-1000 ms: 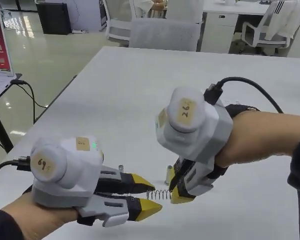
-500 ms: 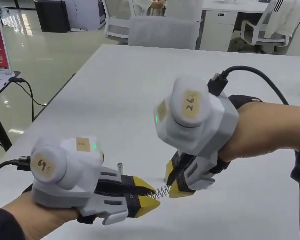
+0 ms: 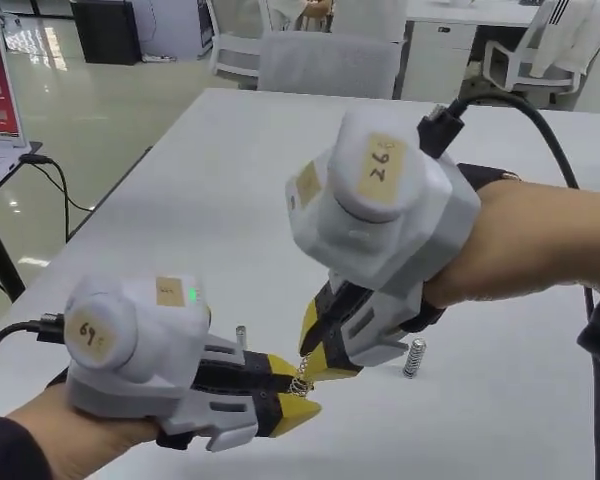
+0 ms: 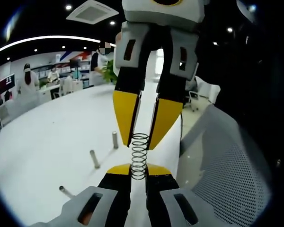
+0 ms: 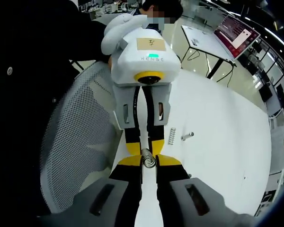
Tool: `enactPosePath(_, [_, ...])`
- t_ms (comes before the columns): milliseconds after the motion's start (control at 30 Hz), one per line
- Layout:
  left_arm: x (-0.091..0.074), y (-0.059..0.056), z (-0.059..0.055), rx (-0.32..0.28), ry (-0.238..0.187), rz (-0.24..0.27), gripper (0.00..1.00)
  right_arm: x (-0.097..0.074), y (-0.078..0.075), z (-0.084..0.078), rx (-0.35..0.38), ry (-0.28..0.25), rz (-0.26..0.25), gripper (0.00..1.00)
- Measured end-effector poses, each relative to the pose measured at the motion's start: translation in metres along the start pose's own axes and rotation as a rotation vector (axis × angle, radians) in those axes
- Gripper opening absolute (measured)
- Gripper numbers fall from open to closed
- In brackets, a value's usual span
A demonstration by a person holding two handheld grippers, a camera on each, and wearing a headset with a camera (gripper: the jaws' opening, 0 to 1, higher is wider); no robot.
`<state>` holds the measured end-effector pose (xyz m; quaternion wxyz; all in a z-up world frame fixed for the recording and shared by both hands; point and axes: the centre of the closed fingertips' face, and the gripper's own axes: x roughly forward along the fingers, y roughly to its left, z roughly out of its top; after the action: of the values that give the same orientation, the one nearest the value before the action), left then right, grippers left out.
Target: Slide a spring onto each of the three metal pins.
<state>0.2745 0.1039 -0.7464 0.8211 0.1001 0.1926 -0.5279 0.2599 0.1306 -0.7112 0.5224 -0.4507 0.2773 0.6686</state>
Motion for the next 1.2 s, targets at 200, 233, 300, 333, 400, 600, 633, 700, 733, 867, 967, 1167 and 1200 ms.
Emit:
enactPosePath(200, [0.000, 0.001, 0.000, 0.011, -0.002, 0.003, 0.03, 0.000, -0.003, -0.001, 0.028, 0.003, 0.007, 0.08])
enactPosePath(233, [0.000, 0.001, 0.000, 0.012, -0.002, 0.004, 0.03, 0.001, -0.004, -0.001, 0.038, 0.004, 0.009, 0.09])
enactPosePath(300, [0.000, 0.000, 0.002, 0.013, -0.009, 0.000, 0.03, 0.002, -0.006, -0.003, 0.054, 0.005, 0.004, 0.16])
enactPosePath(333, [0.000, 0.001, 0.002, 0.014, -0.011, 0.002, 0.03, 0.004, -0.005, -0.006, 0.065, 0.018, 0.012, 0.16])
enactPosePath(400, [-0.001, 0.001, 0.002, 0.015, -0.014, 0.005, 0.03, 0.005, -0.005, -0.007, 0.064, 0.019, 0.015, 0.15])
enactPosePath(600, [-0.001, 0.003, 0.006, 0.020, -0.032, 0.011, 0.03, 0.010, -0.001, -0.008, 0.102, 0.009, 0.054, 0.12])
enactPosePath(633, [-0.001, 0.003, 0.007, 0.022, -0.034, 0.011, 0.03, 0.011, -0.001, -0.008, 0.104, 0.008, 0.056, 0.11])
enactPosePath(700, [-0.002, 0.003, 0.007, 0.025, -0.039, 0.013, 0.03, 0.012, -0.002, -0.008, 0.111, 0.008, 0.060, 0.10])
enactPosePath(733, [-0.002, 0.003, 0.008, 0.026, -0.042, 0.014, 0.03, 0.012, -0.002, -0.009, 0.115, 0.010, 0.061, 0.10])
enactPosePath(867, [-0.003, 0.005, 0.011, 0.020, -0.057, 0.017, 0.03, 0.013, -0.004, -0.008, 0.133, -0.002, 0.066, 0.08])
enactPosePath(967, [-0.002, 0.007, 0.010, 0.008, -0.063, 0.019, 0.03, 0.014, -0.004, -0.009, 0.124, 0.003, 0.065, 0.08])
enactPosePath(1167, [-0.006, 0.012, 0.006, -0.019, -0.052, 0.036, 0.07, 0.014, -0.008, -0.011, 0.133, 0.017, 0.058, 0.08])
enactPosePath(1200, [-0.007, 0.013, 0.006, -0.024, -0.054, 0.036, 0.07, 0.013, -0.009, -0.011, 0.134, 0.020, 0.058, 0.08])
